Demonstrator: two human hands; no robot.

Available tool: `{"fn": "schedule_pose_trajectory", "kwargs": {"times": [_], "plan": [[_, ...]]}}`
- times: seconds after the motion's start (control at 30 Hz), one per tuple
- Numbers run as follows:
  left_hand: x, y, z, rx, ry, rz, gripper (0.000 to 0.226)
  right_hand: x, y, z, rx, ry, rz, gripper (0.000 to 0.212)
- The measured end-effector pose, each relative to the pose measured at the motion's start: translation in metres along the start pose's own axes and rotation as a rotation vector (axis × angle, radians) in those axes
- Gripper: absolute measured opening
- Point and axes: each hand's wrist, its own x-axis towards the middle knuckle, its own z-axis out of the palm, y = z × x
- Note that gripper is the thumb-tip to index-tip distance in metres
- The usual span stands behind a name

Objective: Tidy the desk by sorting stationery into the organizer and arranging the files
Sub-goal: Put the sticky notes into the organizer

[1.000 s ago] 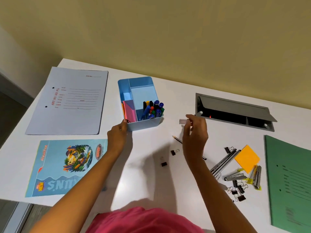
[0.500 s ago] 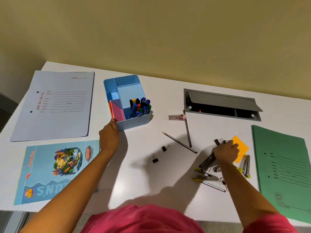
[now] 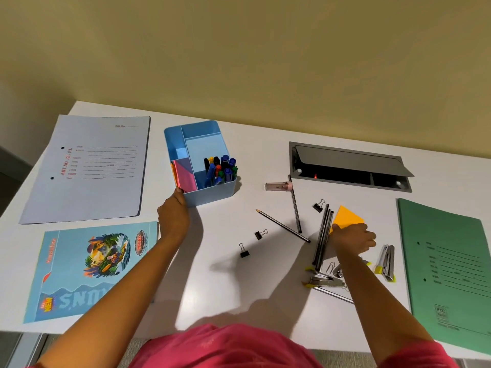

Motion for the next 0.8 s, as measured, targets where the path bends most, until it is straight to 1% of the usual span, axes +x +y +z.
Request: {"fn": "schedule_pose_trajectory", "kwargs": {"times": [0.1,0.2,0.3,0.43,0.53,0.67,0.73,0.8], "plan": [[0.0,-0.001,0.002,-0.037,0.01,-0.018,0.043,0.005,-0.006,-0.005,0.027,-0.047,0.082,0.078],[0.001,0.0,0.003,-0.041,0.016,-0.013,0.042,0.008,-0.009,-0.008,0.019,-0.105,0.177,0.082],[0.0,0.0,0.003,-0.004,0.015,0.017,0.038,0.009,-0.011,-0.01,-0.028,-0.159,0.165,0.079],[0.001,-0.002,0.003,0.009,0.015,0.028,0.037,0.008,-0.011,-0.01,-0.027,-0.177,0.17,0.066],[0.001,-0.003,0.003,0.015,0.021,0.025,0.036,0.005,-0.014,-0.012,-0.028,-0.158,0.205,0.076],[0.0,-0.002,0.002,0.074,0.006,0.062,0.033,0.005,-0.014,-0.013,0.082,-0.131,0.194,0.082],[0.0,-0.002,0.0,0.053,0.002,0.044,0.035,0.004,-0.013,-0.012,0.099,-0.121,0.183,0.074],[0.0,-0.002,0.0,0.035,-0.003,0.032,0.037,-0.001,-0.014,-0.009,0.062,-0.132,0.164,0.061]]}}
